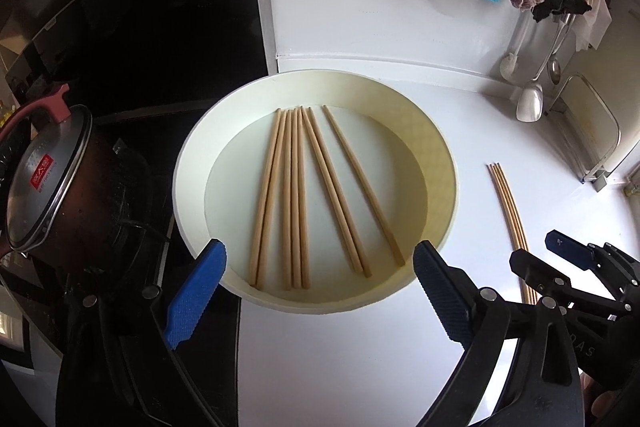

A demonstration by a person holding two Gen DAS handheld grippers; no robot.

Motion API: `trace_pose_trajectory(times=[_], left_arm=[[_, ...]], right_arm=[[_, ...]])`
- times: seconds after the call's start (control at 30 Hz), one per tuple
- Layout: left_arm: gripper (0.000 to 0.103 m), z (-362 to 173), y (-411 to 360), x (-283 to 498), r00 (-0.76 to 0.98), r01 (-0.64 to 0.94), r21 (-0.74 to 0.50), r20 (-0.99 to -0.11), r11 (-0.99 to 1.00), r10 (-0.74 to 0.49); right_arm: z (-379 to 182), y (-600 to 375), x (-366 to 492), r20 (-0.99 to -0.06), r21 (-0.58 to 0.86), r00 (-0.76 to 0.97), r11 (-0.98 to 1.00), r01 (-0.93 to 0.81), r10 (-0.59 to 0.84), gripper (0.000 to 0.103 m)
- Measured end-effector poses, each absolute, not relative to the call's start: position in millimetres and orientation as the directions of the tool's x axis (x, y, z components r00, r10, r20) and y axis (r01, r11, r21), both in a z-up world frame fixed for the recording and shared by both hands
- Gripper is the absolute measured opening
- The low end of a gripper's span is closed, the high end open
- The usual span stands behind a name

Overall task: Organize utensils
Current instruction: 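Move both open tools back over the remaining chopsticks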

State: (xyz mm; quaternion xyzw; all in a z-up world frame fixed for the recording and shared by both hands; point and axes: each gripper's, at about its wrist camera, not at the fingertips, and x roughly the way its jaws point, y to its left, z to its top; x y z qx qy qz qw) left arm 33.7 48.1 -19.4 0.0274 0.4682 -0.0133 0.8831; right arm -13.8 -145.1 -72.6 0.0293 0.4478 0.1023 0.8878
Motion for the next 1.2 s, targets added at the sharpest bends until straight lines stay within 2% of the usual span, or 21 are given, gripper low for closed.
trace_pose_trajectory(times=[0.27,0.57,0.87,1.2], left_arm=[[0.093,-32.5,-0.4,21.0,0.54,0.121,0.028,-0.841,0.992,-0.042],[0.094,-48.0,-44.0,17.2,0.539,0.148,0.017,-0.84,0.989,-0.067],[0.095,-66.5,-67.8,5.9,0.554,0.144,0.023,-0.83,0.989,-0.062],[0.095,-77.9,-77.2,3.1,0.551,0.129,0.02,-0.832,0.991,-0.055]], right_arm=[[-84.5,-205.2,-27.0,-0.791,0.118,0.596,0.991,-0.071,0.137,0.063],[-119.0,-267.0,-32.9,-0.795,0.062,0.606,0.998,0.03,0.031,0.063],[-158.8,-284.3,-22.6,-0.808,0.057,0.589,0.998,0.024,0.032,0.063],[-175.0,-282.5,-4.1,-0.807,0.076,0.587,0.997,-0.007,0.065,0.063]])
